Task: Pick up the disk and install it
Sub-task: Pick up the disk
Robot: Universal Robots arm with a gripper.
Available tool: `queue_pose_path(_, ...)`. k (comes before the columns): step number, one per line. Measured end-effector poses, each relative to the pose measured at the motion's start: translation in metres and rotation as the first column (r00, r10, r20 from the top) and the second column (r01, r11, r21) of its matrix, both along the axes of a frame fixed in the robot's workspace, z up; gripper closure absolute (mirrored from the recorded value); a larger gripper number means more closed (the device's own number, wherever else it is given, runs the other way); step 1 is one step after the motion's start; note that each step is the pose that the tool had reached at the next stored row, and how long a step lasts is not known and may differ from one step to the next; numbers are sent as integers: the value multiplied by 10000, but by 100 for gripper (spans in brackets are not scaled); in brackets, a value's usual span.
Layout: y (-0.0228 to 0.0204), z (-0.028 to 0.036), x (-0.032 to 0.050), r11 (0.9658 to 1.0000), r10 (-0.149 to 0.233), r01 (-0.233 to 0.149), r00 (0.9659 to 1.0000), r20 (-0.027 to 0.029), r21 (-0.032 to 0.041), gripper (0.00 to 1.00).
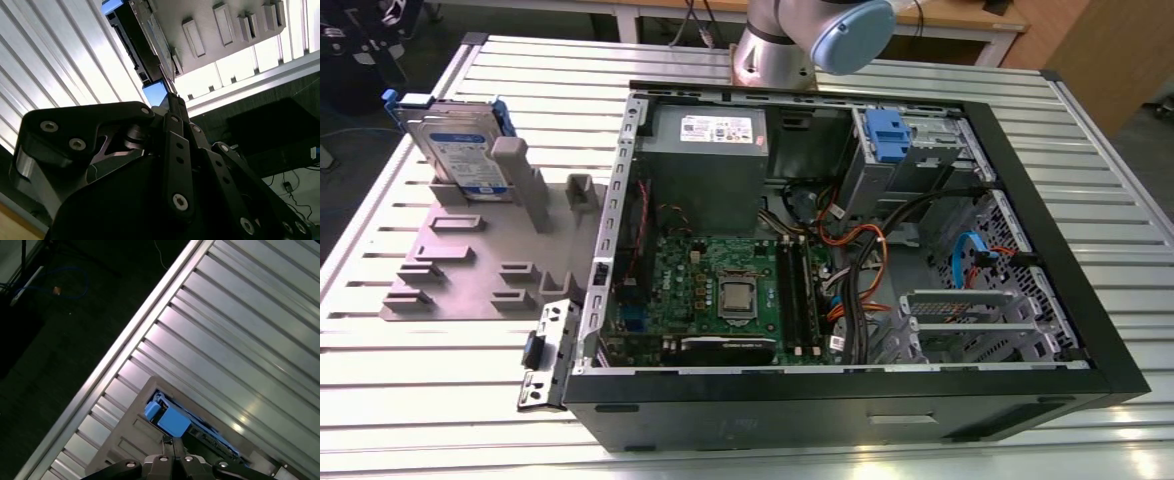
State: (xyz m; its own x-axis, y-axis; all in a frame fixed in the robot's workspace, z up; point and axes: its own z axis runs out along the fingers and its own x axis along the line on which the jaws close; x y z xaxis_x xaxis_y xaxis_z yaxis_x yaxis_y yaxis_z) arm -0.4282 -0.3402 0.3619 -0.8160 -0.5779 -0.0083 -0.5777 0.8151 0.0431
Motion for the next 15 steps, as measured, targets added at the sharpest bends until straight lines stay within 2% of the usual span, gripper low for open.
queue_pose_path(15,0,0,0,9998,215,-215,9998,0,0,89)
